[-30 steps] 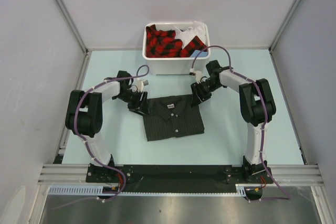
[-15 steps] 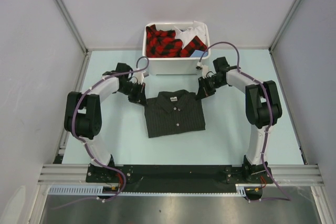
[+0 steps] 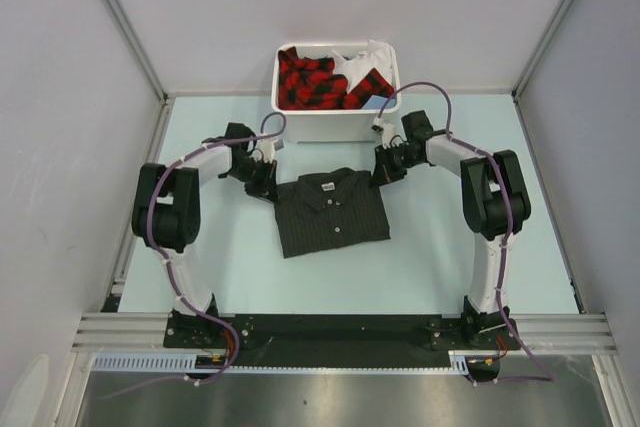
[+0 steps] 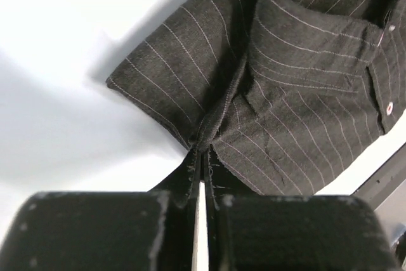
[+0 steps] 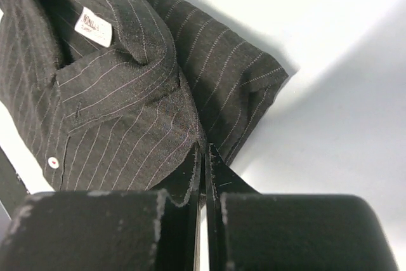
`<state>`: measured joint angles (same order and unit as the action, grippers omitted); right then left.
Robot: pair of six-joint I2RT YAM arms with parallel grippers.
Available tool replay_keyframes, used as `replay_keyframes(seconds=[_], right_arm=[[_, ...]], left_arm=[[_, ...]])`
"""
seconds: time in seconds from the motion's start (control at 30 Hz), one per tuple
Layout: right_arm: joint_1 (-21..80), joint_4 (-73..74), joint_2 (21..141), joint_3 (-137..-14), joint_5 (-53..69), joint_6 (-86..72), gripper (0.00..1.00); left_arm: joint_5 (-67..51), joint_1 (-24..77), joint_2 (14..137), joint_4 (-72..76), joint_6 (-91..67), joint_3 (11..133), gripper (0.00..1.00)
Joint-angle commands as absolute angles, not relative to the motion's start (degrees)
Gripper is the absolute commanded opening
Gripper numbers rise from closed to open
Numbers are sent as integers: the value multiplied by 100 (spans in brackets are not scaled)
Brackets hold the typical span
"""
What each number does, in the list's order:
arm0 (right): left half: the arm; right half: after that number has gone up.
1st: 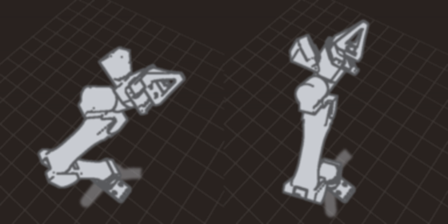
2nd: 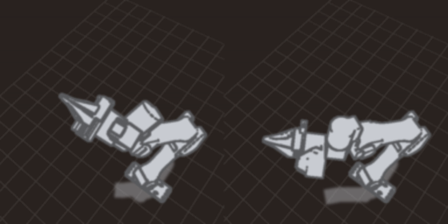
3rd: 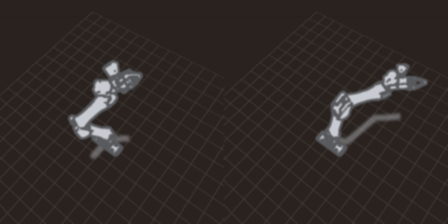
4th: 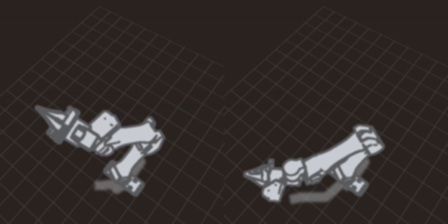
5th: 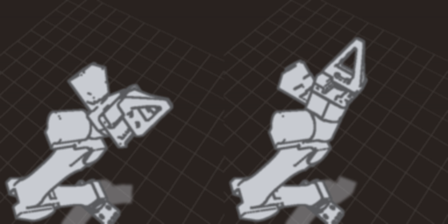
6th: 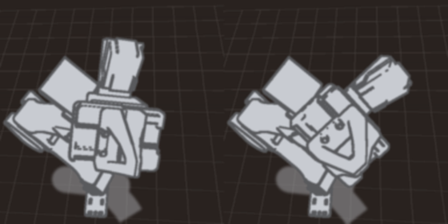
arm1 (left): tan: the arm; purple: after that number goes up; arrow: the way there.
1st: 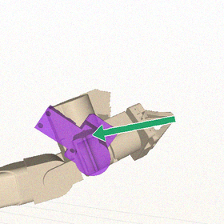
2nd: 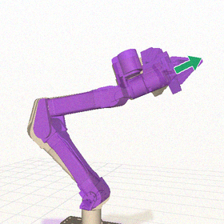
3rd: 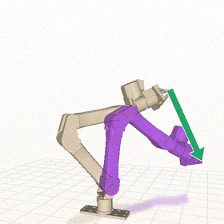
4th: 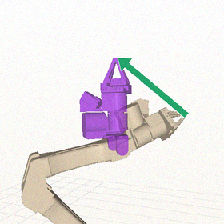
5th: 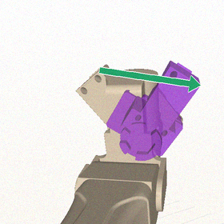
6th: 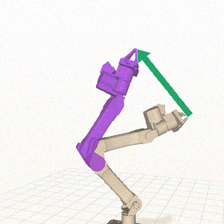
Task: Fold and stack the long sleeve shirts
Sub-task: Fold the shirt, then neatly place the folded shirt to the corner
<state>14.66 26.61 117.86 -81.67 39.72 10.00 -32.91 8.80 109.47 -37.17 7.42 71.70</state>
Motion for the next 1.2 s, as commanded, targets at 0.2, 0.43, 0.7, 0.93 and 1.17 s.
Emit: replay_keyframes(seconds=[0.2, 0.43, 0.7, 0.93, 1.17], right_arm=[[1029, 2943, 11242, -8105, 3849, 493, 48], [1054, 2567, 10837, -6944, 4298, -298, 57], [958, 1741, 11126, -6812, 3946, -887, 59], [1037, 1337, 11504, -6741, 3762, -1300, 58], [1055, 1406, 11453, -6847, 3876, -1292, 58]], left_arm=[[-4385, 124, 9784, -2804, -368, 6066, 62], [-4764, 132, 9712, -2102, -1685, 4897, 64], [-4131, 553, 10230, -1266, -2056, 4957, 64], [-3737, 747, 10529, -967, -2434, 4983, 43], [-3394, 633, 10485, -1353, -2085, 5396, 0]])
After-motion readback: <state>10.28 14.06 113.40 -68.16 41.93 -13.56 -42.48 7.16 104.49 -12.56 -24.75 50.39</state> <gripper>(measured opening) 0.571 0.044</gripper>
